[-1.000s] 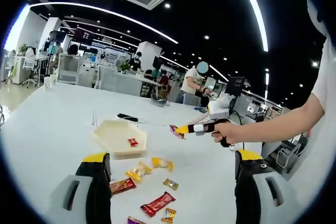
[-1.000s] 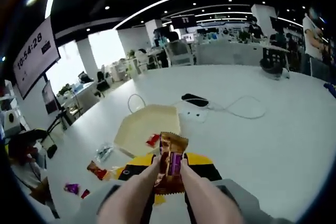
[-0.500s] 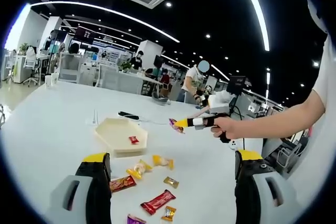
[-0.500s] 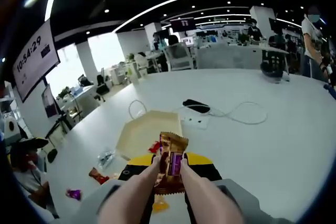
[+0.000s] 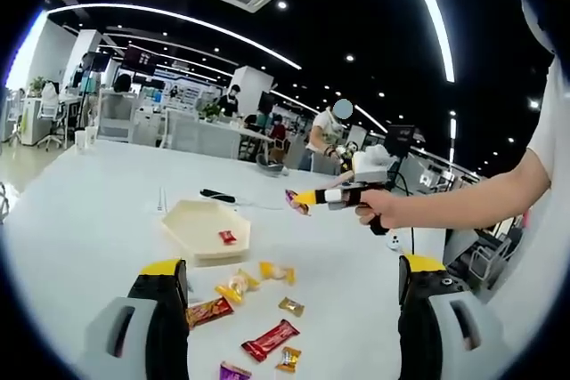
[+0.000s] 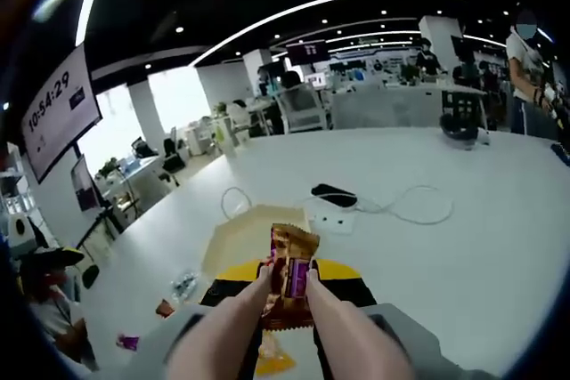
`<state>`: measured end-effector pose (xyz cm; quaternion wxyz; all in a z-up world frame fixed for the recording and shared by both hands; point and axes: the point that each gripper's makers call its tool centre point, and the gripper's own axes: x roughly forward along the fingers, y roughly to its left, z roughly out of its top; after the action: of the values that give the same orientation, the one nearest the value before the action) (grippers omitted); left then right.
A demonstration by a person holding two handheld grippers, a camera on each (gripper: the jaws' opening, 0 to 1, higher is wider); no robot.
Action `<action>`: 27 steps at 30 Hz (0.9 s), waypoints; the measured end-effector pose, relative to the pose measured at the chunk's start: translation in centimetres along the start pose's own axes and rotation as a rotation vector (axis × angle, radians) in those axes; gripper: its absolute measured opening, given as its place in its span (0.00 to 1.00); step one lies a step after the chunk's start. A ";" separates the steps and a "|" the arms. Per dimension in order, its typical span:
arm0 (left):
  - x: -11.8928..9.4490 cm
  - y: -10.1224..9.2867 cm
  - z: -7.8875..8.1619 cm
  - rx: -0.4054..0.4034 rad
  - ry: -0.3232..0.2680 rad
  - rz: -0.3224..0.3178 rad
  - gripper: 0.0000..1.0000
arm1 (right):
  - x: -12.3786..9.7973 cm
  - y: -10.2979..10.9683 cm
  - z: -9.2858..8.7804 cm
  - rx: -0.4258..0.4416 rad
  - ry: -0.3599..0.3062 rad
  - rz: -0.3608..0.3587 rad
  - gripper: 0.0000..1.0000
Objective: Place the target food into the container with the food tongs after gripping and lifting it, then release it inside without dropping or visibly crushing the food.
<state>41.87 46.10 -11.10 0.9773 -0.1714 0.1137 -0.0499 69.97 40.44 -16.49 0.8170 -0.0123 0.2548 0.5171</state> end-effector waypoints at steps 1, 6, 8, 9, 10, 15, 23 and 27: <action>-0.1 0.0 0.0 -0.004 0.000 0.003 0.99 | -0.2 -0.1 0.2 -0.004 -0.004 -0.006 0.20; 0.0 -1.4 -0.4 0.013 0.014 -0.038 0.99 | -1.0 -0.1 1.1 0.004 -0.026 -0.018 0.20; -0.1 -1.2 -0.4 0.014 0.019 -0.037 0.99 | -0.7 0.4 1.1 -0.009 -0.011 -0.010 0.20; -0.2 -1.0 -0.1 0.006 0.004 -0.031 0.99 | -0.6 0.5 1.1 -0.022 -0.005 -0.010 0.20; -0.3 -0.9 0.1 0.003 -0.003 -0.024 0.99 | -0.6 0.6 1.3 -0.029 -0.006 -0.009 0.20; -0.1 -0.3 0.3 -0.021 -0.024 -0.016 0.99 | -0.3 0.8 1.9 -0.020 -0.024 -0.010 0.20; -1.3 0.0 0.8 -0.001 -0.027 0.005 0.99 | 1.3 1.8 2.0 -0.003 -0.007 0.001 0.20; -1.6 0.7 0.1 -0.029 -0.031 0.015 0.99 | 1.6 2.1 2.6 0.007 -0.023 0.006 0.20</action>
<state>40.41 47.00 -10.95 0.9768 -0.1853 0.1006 -0.0383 69.83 43.50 -14.39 0.8183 -0.0027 0.2474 0.5187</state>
